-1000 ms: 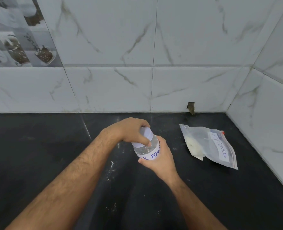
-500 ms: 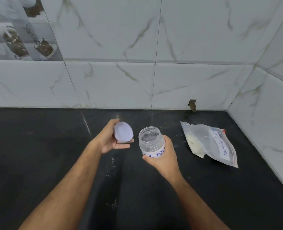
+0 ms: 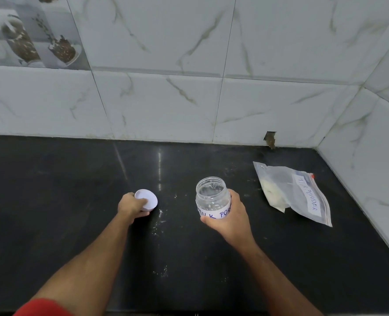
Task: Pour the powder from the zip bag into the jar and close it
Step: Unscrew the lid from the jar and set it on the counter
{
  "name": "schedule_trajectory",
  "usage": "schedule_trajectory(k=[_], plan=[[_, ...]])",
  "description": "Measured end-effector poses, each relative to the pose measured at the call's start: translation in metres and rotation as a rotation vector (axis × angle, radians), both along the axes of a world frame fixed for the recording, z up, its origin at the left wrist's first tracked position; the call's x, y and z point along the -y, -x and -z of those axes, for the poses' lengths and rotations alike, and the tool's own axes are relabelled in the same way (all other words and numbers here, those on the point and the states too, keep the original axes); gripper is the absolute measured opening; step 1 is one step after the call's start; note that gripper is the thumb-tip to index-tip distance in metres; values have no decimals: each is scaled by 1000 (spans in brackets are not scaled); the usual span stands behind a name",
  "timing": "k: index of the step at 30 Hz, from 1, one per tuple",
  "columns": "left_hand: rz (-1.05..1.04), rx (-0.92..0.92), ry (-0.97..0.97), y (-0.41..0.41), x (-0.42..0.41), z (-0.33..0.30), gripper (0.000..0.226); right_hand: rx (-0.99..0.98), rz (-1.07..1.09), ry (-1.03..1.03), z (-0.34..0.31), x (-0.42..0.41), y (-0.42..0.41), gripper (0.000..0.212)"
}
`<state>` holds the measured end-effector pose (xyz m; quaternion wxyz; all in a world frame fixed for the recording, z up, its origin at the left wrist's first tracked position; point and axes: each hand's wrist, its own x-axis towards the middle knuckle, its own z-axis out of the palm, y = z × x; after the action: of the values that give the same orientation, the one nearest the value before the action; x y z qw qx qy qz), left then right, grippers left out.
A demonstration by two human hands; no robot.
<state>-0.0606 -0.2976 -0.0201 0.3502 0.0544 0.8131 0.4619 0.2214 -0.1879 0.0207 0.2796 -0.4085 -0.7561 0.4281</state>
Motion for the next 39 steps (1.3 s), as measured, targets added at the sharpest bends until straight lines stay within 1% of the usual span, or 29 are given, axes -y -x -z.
schedule_trajectory(k=[3, 6, 9, 13, 17, 18, 20, 22, 23, 26, 30, 34, 37, 39], plan=[[62, -214, 177, -5, 1, 0, 31, -16, 2, -16, 7, 1, 0, 79], [141, -361, 283, -9, 2, -5, 25, -7, -1, -6, 14, 3, 2, 81], [206, -433, 361, -10, 3, -8, 27, 5, -2, 16, 27, 4, 4, 84], [276, -512, 448, -11, 9, -9, 35, 61, 1, 49, 39, 7, 14, 79], [319, -632, 426, -17, 16, -13, 29, 93, -4, 73, 45, 10, 33, 82], [342, -674, 395, -20, 17, -15, 27, 97, -6, 76, 46, 11, 39, 82], [365, -721, 276, -29, 18, -17, 27, 96, -15, 87, 48, 10, 53, 82], [389, -695, 136, -41, 16, -18, 23, 97, -19, 103, 50, 9, 64, 82], [420, -652, 80, -48, 13, -17, 26, 94, -18, 108, 51, 9, 68, 82], [475, -409, -88, -65, 5, -14, 48, 73, -18, 124, 52, 5, 74, 81], [480, -245, -293, -81, -2, -9, 54, 54, -26, 136, 52, 1, 67, 84], [462, -198, -321, -89, -5, -3, 52, 42, -40, 159, 54, -1, 55, 83], [429, -203, -305, -90, -7, -2, 51, 54, -65, 155, 54, -5, 52, 82], [387, -236, -280, -88, -8, -4, 50, 73, -101, 154, 52, -7, 50, 95]])
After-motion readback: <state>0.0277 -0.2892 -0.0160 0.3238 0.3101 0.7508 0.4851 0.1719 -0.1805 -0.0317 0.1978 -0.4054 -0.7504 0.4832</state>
